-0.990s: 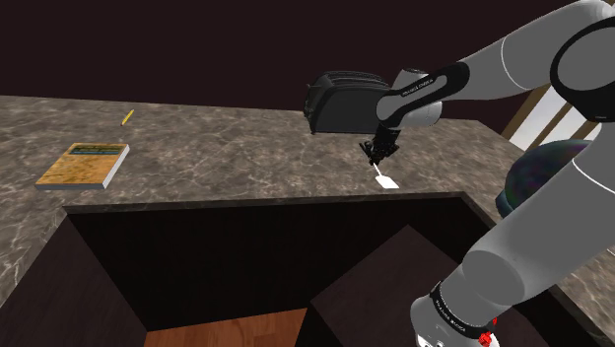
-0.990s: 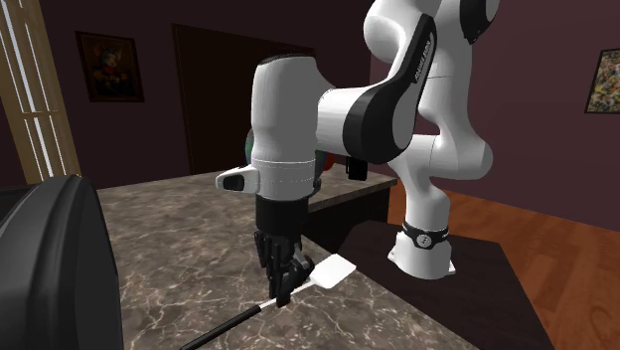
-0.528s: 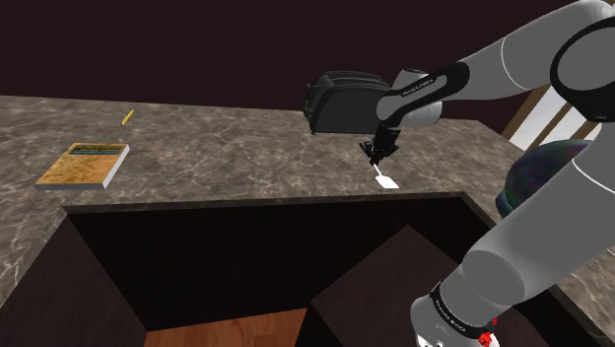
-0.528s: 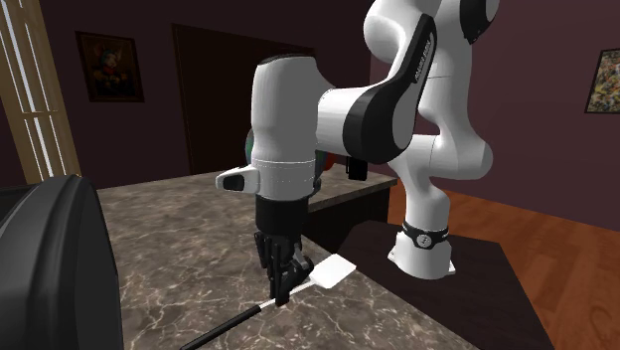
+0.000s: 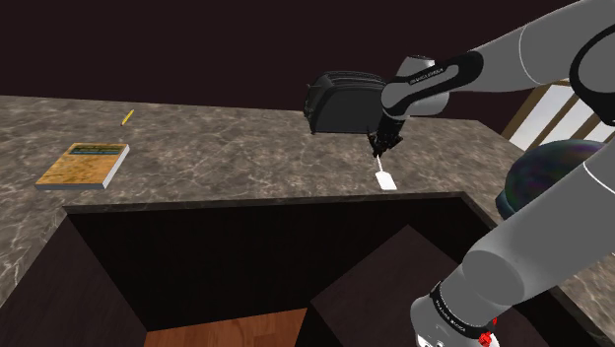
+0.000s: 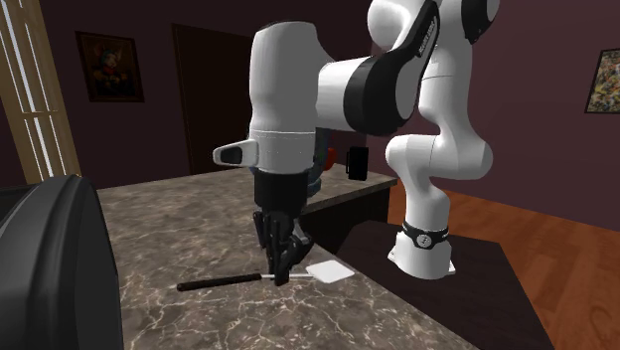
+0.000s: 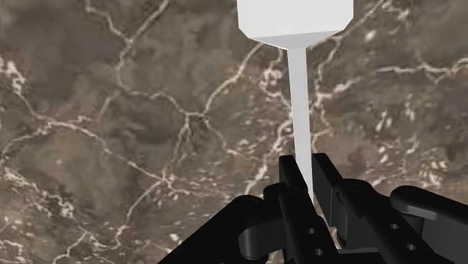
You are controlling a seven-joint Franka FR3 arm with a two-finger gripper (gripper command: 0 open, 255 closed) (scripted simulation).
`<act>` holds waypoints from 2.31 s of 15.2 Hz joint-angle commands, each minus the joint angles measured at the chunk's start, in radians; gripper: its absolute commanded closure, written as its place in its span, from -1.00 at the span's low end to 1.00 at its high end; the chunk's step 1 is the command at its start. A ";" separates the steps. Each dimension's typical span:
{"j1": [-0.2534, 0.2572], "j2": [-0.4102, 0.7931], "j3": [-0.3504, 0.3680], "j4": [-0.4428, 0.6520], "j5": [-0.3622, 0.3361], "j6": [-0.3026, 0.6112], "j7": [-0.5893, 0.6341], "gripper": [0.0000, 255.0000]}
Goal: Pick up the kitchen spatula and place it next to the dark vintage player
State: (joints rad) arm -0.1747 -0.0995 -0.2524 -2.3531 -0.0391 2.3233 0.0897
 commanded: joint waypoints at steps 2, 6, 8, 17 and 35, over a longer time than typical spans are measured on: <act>0.000 -0.023 0.002 0.020 -0.006 -0.043 0.005 1.00; -0.001 -0.051 0.005 0.049 -0.012 -0.099 0.010 1.00; -0.001 -0.063 0.006 0.065 -0.015 -0.127 0.012 1.00; 0.000 -0.106 0.013 0.146 -0.022 -0.251 0.017 1.00; -0.018 -0.242 0.008 0.212 -0.050 -0.449 -0.002 1.00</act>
State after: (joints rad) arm -0.1885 -0.3068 -0.2442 -2.1125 -0.0809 1.8799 0.0890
